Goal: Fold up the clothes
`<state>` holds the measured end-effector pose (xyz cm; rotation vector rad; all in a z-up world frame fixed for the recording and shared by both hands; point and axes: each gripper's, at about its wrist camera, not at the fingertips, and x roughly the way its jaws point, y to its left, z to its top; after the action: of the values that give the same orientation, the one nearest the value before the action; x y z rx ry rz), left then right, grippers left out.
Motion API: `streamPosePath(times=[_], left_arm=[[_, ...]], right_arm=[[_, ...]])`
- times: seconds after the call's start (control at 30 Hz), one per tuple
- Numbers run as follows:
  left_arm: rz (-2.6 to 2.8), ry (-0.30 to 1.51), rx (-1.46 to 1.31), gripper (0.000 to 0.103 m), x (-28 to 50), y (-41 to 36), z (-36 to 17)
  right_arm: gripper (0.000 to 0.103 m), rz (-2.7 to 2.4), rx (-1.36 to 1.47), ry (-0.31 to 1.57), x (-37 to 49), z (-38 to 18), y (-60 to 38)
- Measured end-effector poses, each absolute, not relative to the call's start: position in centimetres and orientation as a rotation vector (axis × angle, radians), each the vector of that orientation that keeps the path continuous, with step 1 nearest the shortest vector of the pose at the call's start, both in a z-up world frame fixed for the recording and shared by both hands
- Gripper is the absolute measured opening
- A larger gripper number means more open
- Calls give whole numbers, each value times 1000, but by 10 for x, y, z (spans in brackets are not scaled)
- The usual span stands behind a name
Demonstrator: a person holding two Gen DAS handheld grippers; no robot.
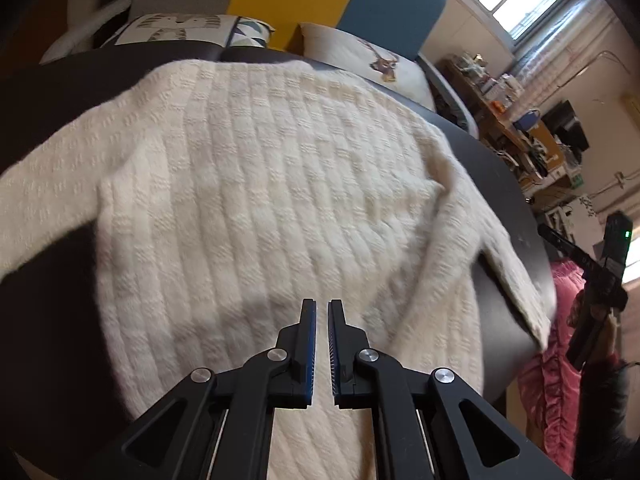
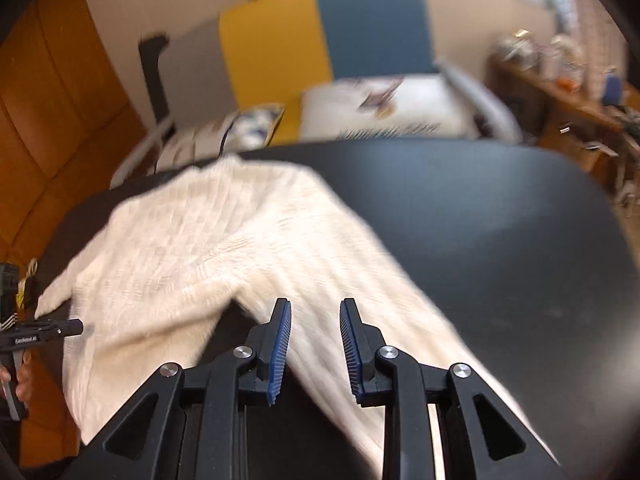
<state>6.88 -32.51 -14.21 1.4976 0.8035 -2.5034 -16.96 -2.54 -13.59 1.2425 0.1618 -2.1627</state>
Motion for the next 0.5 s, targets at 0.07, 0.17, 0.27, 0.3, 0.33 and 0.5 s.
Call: streamPosePath(times=[0.07, 0.17, 0.27, 0.3, 0.33, 0.5], left_arm=[[-2455, 783, 1513, 6, 53, -336, -156], [-2410, 788, 1529, 6, 45, -351, -172], [-2425, 793, 1496, 6, 47, -370, -159], [-2438, 798, 1474, 6, 41, -379, -153], [-2455, 796, 1458, 6, 39, -386, -145], [-2632, 564, 1344, 18, -48, -415, -108]], right_arm=[[25, -2148, 1320, 227, -185, -158, -43], [25, -2172, 1451, 352, -195, -192, -44], [24, -2191, 1486, 333, -199, -200, -23], [23, -2185, 1506, 325, -204, -198, -21], [23, -2149, 1495, 309, -210, -194, -32], [26, -1966, 1431, 230, -245, -176, -88]])
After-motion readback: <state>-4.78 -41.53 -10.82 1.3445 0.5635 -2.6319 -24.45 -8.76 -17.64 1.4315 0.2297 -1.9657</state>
